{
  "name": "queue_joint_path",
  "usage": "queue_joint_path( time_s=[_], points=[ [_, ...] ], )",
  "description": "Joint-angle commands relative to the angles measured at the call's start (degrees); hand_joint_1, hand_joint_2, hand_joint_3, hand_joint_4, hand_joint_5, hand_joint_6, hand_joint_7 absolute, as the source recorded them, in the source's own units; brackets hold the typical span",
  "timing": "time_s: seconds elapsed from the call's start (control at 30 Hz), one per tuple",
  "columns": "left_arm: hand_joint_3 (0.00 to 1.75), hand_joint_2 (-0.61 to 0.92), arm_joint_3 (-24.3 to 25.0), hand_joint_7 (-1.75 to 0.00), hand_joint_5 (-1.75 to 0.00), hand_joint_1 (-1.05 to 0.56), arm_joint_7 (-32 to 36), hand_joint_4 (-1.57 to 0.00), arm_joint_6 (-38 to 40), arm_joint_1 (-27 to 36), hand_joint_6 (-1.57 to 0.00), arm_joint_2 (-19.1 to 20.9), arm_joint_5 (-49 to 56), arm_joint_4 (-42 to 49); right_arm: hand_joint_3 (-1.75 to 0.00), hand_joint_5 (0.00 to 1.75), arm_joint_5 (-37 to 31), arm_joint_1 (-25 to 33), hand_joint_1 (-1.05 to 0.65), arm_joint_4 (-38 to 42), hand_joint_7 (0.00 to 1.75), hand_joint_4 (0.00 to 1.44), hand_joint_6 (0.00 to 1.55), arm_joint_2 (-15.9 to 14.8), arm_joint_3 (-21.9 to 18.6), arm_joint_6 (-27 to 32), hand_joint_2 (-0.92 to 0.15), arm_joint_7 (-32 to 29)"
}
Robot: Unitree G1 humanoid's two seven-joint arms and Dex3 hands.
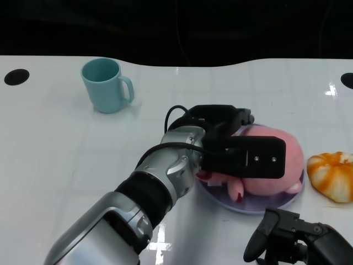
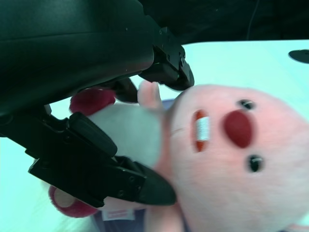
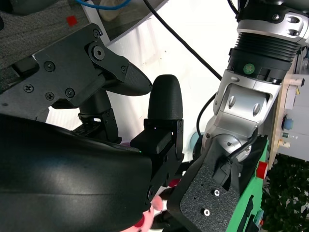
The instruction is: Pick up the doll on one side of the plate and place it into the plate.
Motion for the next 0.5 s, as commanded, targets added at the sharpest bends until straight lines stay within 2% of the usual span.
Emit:
queue_joint_path(
  time_s=[0.03, 0.17, 0.5],
  points=[
    [0.53, 0.92, -0.89, 0.00, -0.06, -0.98, -1.54, 0.00, 0.62, -0.50, -0.05, 1.33, 1.03, -2.89, -1.08, 1.71, 0.59, -0.03, -0.20, 0.03, 1.41, 0.66, 0.60, -0.65, -0.67, -0.35, -0.55, 0.29],
    [0.58, 0.92, -1.91, 0.00, 0.00, -1.04, -2.37, 0.00, 0.39, -0.10, -0.01, 2.59, 1.71, -5.91, -1.08, 1.72, 0.53, -0.06, -0.20, 0.41, 1.41, 0.67, 0.60, -0.68, -0.90, -0.82, -0.54, 0.43],
    [0.57, 0.92, -2.13, -0.01, 0.00, -1.04, -5.71, 0.00, 1.16, 2.21, -0.02, 6.03, 2.19, -14.65, -1.07, 1.71, 0.47, -0.02, -0.21, 0.81, 1.40, 0.67, 0.60, -0.87, -1.41, -1.60, -0.55, 0.64]
  ],
)
